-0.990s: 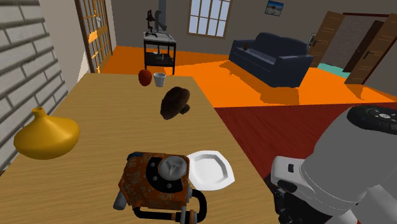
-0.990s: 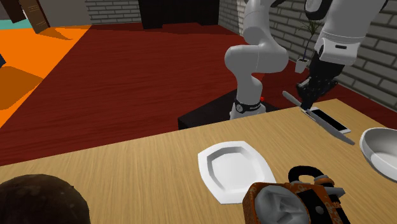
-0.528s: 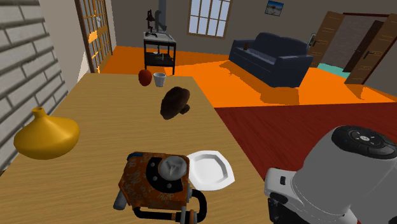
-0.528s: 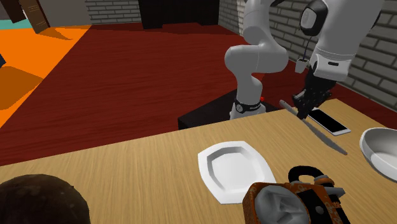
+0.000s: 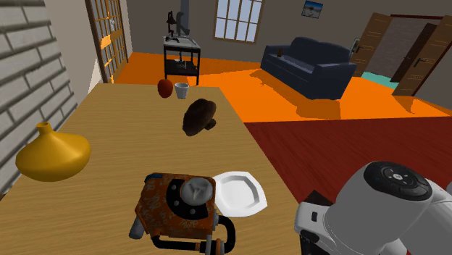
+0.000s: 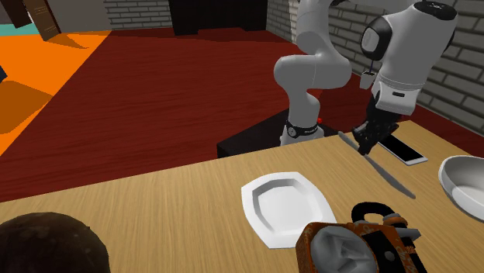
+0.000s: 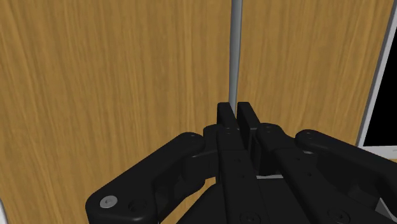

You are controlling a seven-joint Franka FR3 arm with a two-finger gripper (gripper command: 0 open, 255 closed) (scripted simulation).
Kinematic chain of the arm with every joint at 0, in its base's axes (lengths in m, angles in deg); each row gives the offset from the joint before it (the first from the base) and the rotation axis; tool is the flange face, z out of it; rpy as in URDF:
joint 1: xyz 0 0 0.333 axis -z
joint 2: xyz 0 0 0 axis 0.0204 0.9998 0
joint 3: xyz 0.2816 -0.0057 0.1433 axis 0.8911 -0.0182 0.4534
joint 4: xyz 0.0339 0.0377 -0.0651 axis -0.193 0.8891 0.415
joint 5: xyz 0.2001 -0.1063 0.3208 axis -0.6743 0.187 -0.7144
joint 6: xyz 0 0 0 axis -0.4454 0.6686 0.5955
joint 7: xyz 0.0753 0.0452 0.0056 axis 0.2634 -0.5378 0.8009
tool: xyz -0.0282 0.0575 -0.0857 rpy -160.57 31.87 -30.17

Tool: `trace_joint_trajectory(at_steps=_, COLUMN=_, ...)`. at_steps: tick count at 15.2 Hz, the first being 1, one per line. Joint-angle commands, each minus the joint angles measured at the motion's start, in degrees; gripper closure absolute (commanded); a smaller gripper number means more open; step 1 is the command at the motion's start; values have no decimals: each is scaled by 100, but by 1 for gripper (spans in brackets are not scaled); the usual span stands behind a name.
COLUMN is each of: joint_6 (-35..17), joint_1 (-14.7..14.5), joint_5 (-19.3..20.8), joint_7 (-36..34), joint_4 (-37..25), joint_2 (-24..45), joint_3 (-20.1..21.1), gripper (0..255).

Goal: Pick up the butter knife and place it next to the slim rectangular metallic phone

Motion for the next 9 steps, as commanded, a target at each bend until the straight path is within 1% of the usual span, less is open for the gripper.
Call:
trace_joint_trajectory(at_steps=1, joint_6=-31, joint_1=0, joint_5=-7, joint_7=2, joint_4=14, joint_2=15, joint_3=8, gripper=255)
trace_joint_trajectory(at_steps=5, joint_6=-31, joint_1=0, joint_5=-7, joint_7=2, joint_4=14, joint_2=15, joint_3=8, gripper=255)
trace_joint_trajectory(at_steps=6, joint_6=-31, joint_1=0, joint_5=-7, joint_7=3, joint_4=14, joint_2=15, joint_3=8, gripper=0)
trace_joint_trajectory(at_steps=9, joint_6=-31, joint_1=0, joint_5=-7, joint_7=3, joint_4=13, joint_2=16, joint_3=8, gripper=0)
